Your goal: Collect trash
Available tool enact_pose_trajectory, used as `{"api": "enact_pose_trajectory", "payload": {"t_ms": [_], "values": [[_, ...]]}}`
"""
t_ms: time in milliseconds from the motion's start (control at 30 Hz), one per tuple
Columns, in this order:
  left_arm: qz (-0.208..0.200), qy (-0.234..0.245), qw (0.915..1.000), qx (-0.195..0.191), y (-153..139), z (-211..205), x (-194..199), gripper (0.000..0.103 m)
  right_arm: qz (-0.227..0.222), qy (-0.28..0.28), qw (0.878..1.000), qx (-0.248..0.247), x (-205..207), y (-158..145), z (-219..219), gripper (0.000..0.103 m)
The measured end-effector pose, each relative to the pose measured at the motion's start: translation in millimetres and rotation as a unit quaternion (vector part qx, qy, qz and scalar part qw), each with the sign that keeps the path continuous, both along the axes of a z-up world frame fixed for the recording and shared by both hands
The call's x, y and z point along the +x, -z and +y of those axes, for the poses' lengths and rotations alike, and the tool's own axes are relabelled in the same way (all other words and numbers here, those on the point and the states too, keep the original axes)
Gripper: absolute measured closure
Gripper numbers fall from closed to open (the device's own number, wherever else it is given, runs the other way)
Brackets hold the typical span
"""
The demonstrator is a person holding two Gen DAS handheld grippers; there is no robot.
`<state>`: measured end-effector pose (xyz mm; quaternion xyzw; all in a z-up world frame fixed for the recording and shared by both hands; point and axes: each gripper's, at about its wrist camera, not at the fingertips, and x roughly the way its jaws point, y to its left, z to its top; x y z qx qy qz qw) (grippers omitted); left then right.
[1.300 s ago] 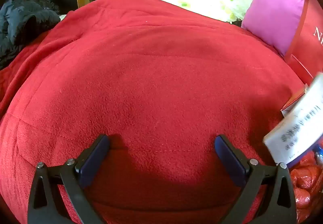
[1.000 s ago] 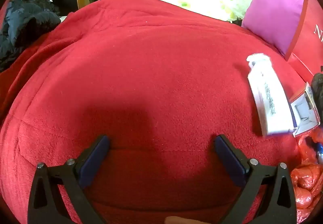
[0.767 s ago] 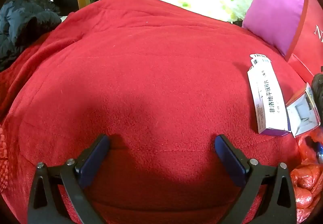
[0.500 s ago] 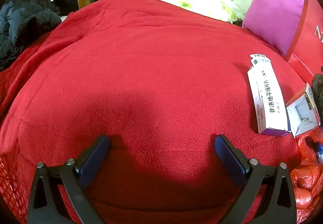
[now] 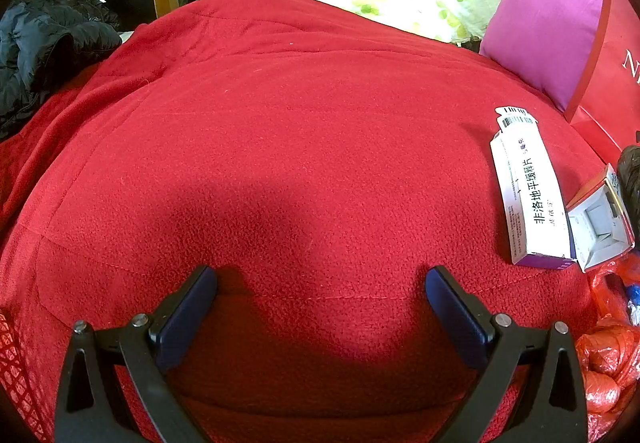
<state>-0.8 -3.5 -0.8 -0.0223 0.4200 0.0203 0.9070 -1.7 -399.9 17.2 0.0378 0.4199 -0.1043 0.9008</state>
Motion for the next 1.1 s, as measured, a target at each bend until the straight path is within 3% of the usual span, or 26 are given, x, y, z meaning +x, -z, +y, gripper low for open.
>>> {"api": "enact_pose_trajectory", "payload": {"t_ms": [167, 267, 367, 400, 500, 567, 667, 767, 900, 967, 1100], "values": [[0.000, -0.021, 0.9997, 0.010, -1, -6, 1, 0.000, 0.009, 0.012, 1.000, 0.006, 0, -1, 4, 0.000], [0.006, -0.047, 0.9989, -0.001, -1, -6, 2, 0.000, 0.027, 0.054, 0.998, 0.014, 7, -3, 6, 0.000], [0.048, -0.065, 0.9967, 0.004, -6, -10, 1, 0.000, 0.042, 0.061, 0.997, 0.019, 21, -12, 8, 0.000], [0.062, -0.061, 0.9962, 0.003, -8, -11, 0, 0.000, 0.020, 0.060, 0.998, 0.026, 23, -23, 6, 0.000], [0.078, -0.041, 0.9961, 0.010, -15, -6, -6, 0.000, -0.085, 0.095, 0.992, -0.016, 13, -73, 1, 0.000], [0.043, -0.066, 0.9957, 0.047, -34, -2, -25, 0.000, -0.154, 0.103, 0.982, -0.021, -3, -112, -5, 0.000], [-0.015, -0.070, 0.9952, 0.066, -67, 1, -57, 0.000, -0.265, 0.093, 0.959, -0.033, -47, -169, -8, 0.000], [-0.069, -0.055, 0.9932, 0.076, -108, -2, -100, 0.000, -0.326, 0.048, 0.943, -0.057, -102, -206, -9, 0.000], [-0.081, -0.024, 0.9938, 0.072, -142, -6, -154, 0.000, -0.291, -0.007, 0.955, -0.053, -154, -224, -16, 0.000], [-0.084, -0.001, 0.9944, 0.064, -151, -8, -177, 0.000, -0.272, -0.032, 0.961, -0.031, -183, -226, -23, 0.000], [-0.121, 0.000, 0.9914, 0.050, -164, -15, -239, 0.000, -0.252, -0.062, 0.965, 0.026, -237, -218, -31, 0.000]]}}
